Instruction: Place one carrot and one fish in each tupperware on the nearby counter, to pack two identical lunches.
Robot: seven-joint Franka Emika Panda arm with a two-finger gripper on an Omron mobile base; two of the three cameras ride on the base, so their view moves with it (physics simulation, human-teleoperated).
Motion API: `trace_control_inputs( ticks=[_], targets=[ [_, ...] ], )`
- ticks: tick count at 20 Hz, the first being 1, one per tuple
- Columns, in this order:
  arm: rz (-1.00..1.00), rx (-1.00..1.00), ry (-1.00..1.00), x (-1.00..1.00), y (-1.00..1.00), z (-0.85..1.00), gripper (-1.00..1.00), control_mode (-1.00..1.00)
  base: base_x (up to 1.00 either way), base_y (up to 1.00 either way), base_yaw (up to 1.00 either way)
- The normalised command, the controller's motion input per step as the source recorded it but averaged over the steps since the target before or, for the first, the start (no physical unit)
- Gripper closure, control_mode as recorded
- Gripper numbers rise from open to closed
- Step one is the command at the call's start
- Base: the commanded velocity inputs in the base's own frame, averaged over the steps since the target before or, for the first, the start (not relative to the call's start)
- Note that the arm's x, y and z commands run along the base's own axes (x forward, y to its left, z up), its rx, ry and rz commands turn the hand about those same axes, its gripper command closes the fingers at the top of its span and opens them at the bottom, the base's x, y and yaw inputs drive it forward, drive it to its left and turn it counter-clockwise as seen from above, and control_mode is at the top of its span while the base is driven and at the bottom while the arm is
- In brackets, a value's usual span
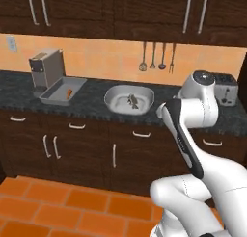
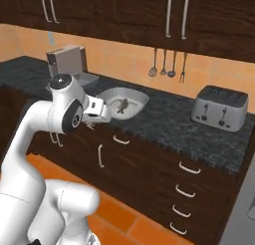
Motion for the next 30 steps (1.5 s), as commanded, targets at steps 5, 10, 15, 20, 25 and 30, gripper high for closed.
trace_control_inputs(
  ticks=[5, 10, 15, 20, 25, 30],
  targets=[
    [0.00, 0.00, 0.00, 0.00, 0.00, 0.00, 1.00, 1.00, 1.00, 1.00, 0.01],
    [0.00, 0.00, 0.00, 0.00, 0.00, 0.00, 1.00, 1.00, 1.00, 0.84, -0.27],
    [0.00, 0.00, 0.00, 0.00, 0.00, 0.00, 1.00, 1.00, 0.80, 0.30, -0.43],
    [0.00, 0.00, 0.00, 0.00, 0.00, 0.00, 1.00, 1.00, 0.34, 0.91, -0.30],
    [0.00, 0.00, 0.00, 0.00, 0.00, 0.00, 1.00, 1.00, 0.15, 0.93, -0.16],
    [0.00, 0.00, 0.00, 0.00, 0.00, 0.00, 1.00, 1.00, 0.60, 0.45, -0.14]
  ],
)
